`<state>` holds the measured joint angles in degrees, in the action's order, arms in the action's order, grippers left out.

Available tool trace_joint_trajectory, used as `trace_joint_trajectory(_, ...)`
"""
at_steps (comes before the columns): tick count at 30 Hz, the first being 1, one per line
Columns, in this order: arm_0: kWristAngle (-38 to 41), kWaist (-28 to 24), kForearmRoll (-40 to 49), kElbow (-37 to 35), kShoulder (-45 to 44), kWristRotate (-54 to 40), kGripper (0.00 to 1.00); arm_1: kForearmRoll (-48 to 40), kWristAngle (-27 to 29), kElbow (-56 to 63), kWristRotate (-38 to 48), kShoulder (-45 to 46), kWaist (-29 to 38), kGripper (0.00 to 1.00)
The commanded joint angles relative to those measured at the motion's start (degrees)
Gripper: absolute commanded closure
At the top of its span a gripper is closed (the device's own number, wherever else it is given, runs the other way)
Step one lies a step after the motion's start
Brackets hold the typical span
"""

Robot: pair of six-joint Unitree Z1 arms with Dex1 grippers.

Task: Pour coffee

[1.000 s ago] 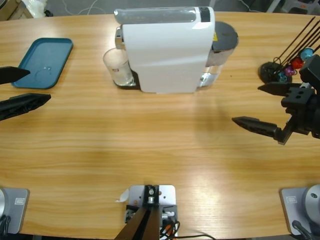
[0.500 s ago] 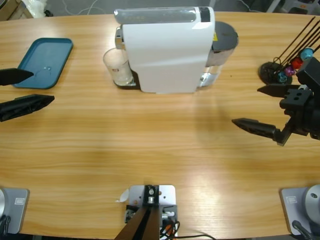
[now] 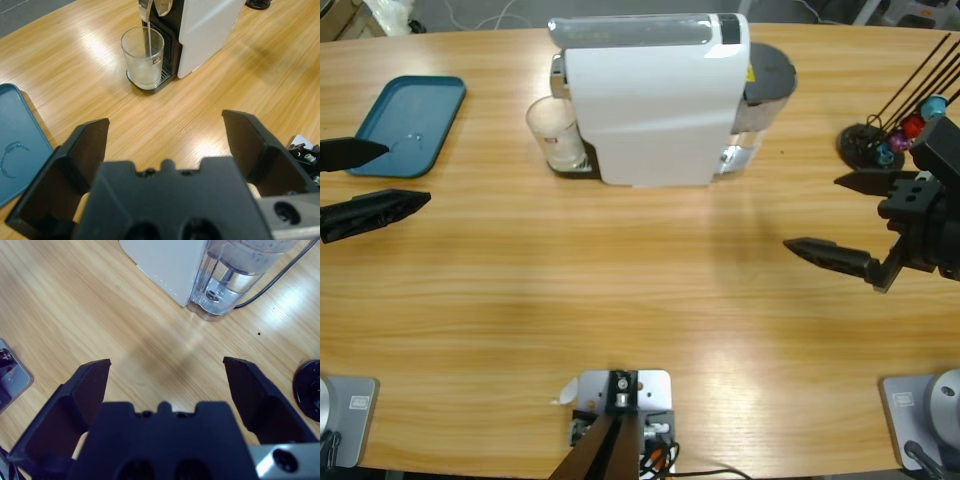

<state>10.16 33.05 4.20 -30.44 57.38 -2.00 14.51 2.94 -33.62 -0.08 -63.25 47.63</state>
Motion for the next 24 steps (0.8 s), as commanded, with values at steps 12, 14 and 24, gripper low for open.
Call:
trace_joint_trajectory(12, -0.1, 0.5, -0.6, 1.5, 1.7, 0.0, 0.036, 1.2, 0.6, 0.5, -0.9, -1.5, 0.7, 0.0)
trace_joint_trajectory(14, -0.1, 0.5, -0.6, 1.4, 1.8, 0.0, 0.036, 1.2, 0.6, 0.4, -0.9, -1.6, 0.7, 0.0)
trace_joint_trajectory(24, -0.1, 0.5, -0.7, 1.3, 2.3, 0.0, 0.036, 1.2, 0.6, 0.4, -0.9, -1.8, 0.7, 0.0)
